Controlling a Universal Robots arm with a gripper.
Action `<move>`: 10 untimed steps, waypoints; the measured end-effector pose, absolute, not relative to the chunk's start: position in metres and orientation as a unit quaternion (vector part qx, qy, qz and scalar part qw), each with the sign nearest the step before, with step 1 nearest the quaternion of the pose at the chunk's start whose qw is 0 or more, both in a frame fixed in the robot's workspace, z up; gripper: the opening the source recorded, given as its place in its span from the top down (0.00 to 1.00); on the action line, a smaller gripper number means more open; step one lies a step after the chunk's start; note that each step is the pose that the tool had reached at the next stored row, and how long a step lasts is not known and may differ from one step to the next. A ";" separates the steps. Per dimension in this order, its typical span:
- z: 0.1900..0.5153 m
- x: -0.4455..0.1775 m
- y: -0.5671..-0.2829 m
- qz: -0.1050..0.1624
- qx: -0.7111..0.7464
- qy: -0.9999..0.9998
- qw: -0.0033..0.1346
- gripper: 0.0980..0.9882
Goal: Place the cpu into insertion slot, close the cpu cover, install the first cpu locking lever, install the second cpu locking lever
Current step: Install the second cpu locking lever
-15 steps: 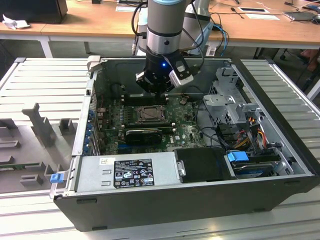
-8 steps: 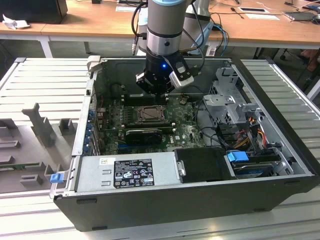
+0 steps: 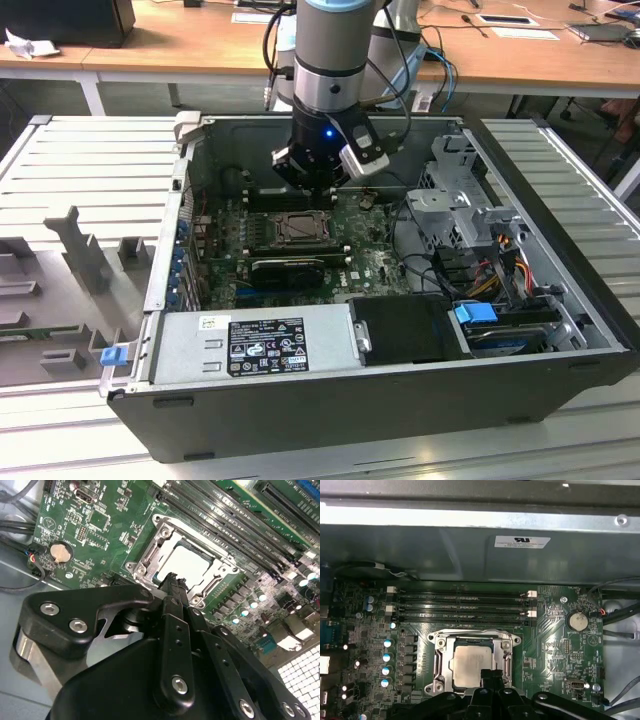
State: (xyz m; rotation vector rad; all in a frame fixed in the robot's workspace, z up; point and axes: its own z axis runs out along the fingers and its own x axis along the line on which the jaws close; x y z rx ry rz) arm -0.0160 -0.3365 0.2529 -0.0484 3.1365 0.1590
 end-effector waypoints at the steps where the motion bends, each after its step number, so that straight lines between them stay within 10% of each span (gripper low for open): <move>1: 0.253 -0.016 -0.338 0.051 -0.015 0.999 0.000 0.99; 10: 0.253 -0.016 -0.344 0.051 -0.015 0.999 0.000 0.99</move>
